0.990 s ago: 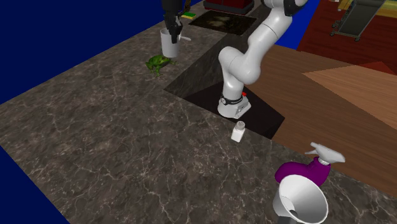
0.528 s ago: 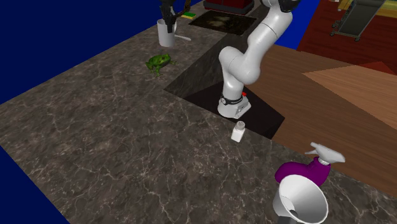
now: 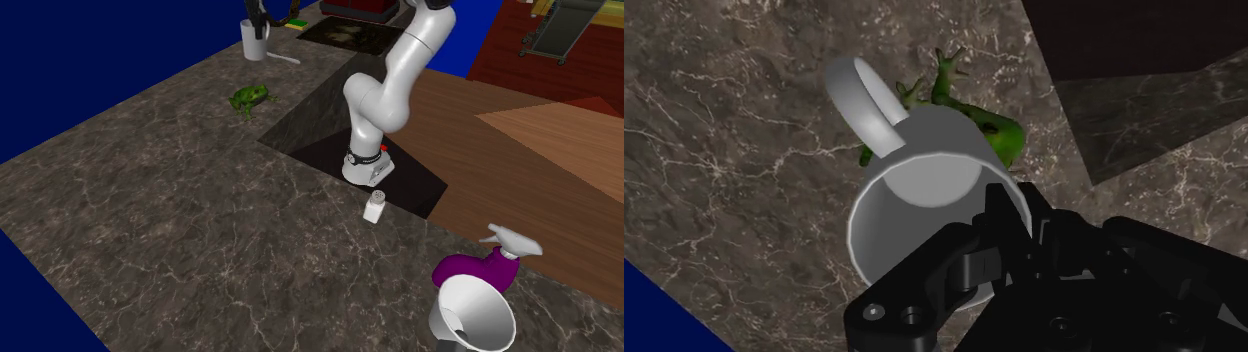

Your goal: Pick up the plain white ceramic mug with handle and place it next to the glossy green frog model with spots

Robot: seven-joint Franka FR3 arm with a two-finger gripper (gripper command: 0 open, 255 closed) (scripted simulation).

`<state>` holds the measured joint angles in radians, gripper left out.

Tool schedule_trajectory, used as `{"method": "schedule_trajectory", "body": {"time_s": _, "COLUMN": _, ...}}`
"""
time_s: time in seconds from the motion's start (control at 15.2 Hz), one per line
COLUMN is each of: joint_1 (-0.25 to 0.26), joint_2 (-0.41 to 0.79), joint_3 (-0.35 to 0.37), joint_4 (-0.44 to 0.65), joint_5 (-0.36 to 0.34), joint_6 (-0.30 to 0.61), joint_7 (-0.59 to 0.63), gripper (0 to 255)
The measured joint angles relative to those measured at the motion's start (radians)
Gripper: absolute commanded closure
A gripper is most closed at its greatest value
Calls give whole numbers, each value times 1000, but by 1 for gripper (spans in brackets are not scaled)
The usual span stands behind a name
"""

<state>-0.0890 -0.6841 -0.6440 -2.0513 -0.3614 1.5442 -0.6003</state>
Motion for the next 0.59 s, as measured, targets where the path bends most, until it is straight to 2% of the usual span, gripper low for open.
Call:
{"method": "schedule_trajectory", "body": {"time_s": 0.33, "joint_1": 44, "joint_2": 108, "joint_3": -155, "joint_4": 136, "joint_5": -2, "joint_6": 11, "joint_7": -134, "gripper": 255}}
{"method": "schedule_trajectory", "body": {"time_s": 0.59, "joint_1": 113, "joint_2": 223, "joint_3": -323, "joint_4": 261, "joint_5": 32, "joint_6": 28, "joint_7": -257, "gripper": 255}}
